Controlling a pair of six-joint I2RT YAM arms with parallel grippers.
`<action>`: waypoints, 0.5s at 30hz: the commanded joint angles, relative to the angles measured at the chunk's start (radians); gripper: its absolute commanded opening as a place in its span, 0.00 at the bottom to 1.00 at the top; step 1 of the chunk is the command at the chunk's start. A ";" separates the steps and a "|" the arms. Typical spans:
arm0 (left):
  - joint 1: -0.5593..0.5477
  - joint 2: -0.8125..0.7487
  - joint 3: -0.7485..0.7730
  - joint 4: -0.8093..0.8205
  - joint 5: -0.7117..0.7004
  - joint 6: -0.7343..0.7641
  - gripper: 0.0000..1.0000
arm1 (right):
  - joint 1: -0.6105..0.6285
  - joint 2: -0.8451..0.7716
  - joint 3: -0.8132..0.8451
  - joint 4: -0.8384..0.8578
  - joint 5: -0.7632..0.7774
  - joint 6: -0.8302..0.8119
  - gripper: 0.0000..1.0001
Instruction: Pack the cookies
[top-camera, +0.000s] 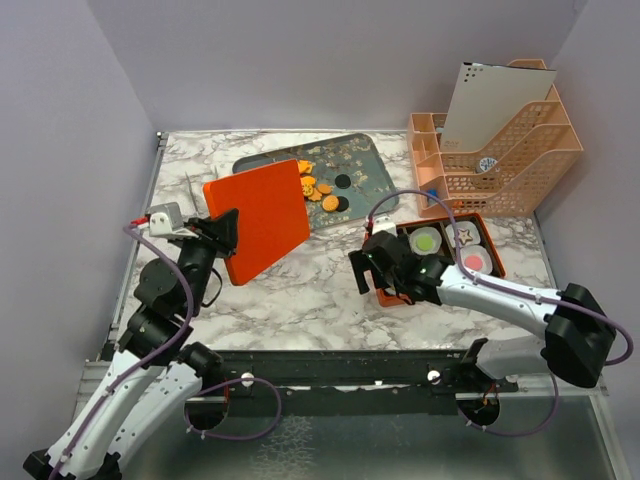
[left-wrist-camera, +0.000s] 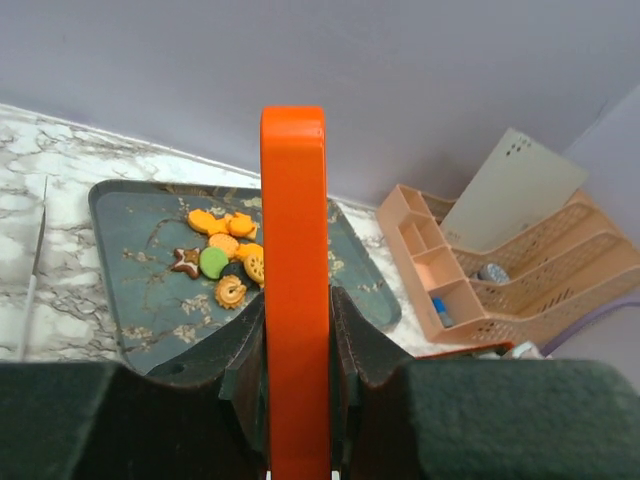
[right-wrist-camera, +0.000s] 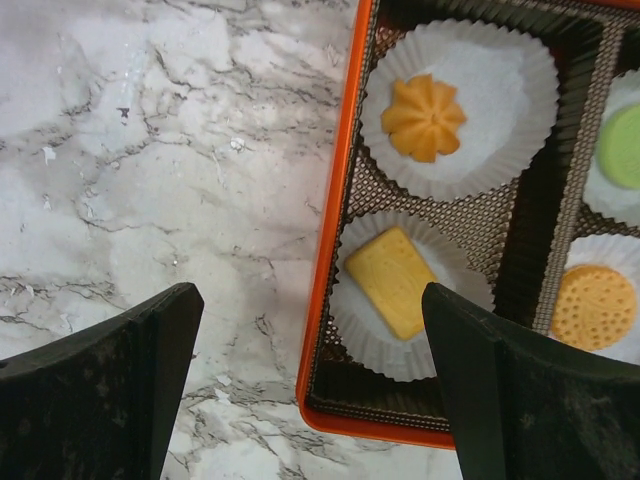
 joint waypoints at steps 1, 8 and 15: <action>0.006 -0.059 -0.055 0.155 -0.111 -0.180 0.00 | -0.004 0.062 -0.003 0.015 -0.065 0.077 1.00; 0.005 -0.169 -0.133 0.175 -0.202 -0.259 0.00 | 0.001 0.168 0.027 0.085 -0.189 0.103 0.98; 0.006 -0.219 -0.133 0.134 -0.233 -0.250 0.00 | 0.110 0.280 0.124 0.138 -0.197 0.111 0.97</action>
